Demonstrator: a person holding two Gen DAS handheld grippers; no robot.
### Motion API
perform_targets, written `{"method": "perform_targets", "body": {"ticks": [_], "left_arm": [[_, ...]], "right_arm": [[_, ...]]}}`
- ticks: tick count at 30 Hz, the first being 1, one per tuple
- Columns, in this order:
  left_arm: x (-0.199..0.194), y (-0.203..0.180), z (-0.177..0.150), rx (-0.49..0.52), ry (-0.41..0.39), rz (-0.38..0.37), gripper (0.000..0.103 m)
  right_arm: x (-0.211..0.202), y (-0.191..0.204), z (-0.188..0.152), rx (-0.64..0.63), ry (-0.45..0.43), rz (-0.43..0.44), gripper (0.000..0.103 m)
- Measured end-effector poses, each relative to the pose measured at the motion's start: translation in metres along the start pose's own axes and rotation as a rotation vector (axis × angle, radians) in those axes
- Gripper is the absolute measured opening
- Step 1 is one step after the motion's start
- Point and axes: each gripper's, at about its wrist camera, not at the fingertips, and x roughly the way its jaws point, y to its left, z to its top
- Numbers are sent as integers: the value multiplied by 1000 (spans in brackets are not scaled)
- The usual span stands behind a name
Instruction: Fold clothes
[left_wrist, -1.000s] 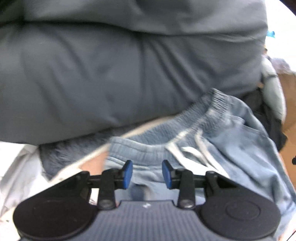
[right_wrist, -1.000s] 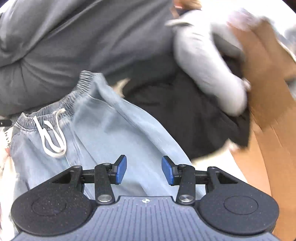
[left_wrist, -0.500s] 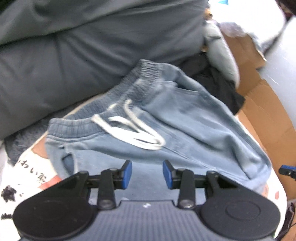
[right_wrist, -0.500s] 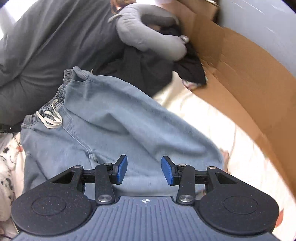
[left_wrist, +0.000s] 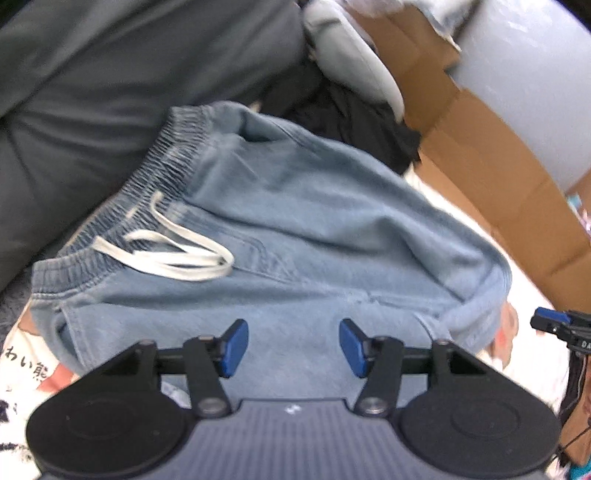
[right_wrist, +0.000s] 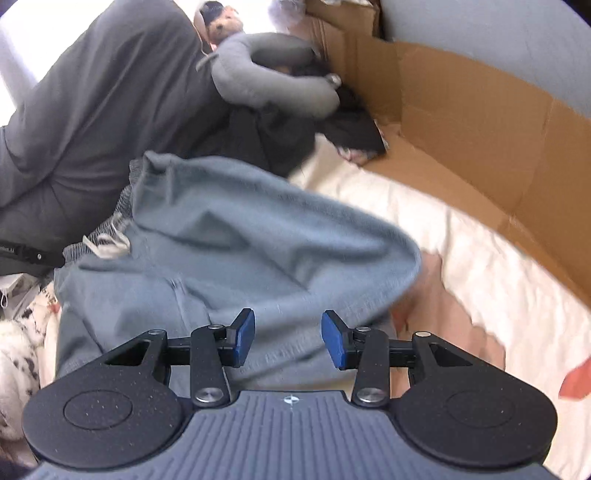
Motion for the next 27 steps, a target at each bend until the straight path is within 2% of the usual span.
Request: {"method": "perform_targets", "body": {"ticks": [8,9,10,11,13,21,23,27], "left_arm": [[29,-16,-13,40,43,-42,59],[32,-18,-16,52,42,-43,60],[34,-20,-18,64,38,-47,66],[36,-22,-22,86,31,-62,72],[40,-27,-31,126,19,-85,74],[58,-52,-43,149,33,-185,74],[63,-62,-48,170,53,-217,74],[69,-78,-63,195,107,-279,74]], "right_arm": [[35,-19,-54,155,-11,34,48],[37,-21,-60,180,-19,42,48],[39,-21,-67,197,-24,48,48],[42,-19,-72,187,-17,39,48],[48,-14,-81,158,1,15,48],[63,-3,-107,115,81,31,45],[66,0,-113,109,100,33,46],[65,12,-122,115,124,94,40]]}}
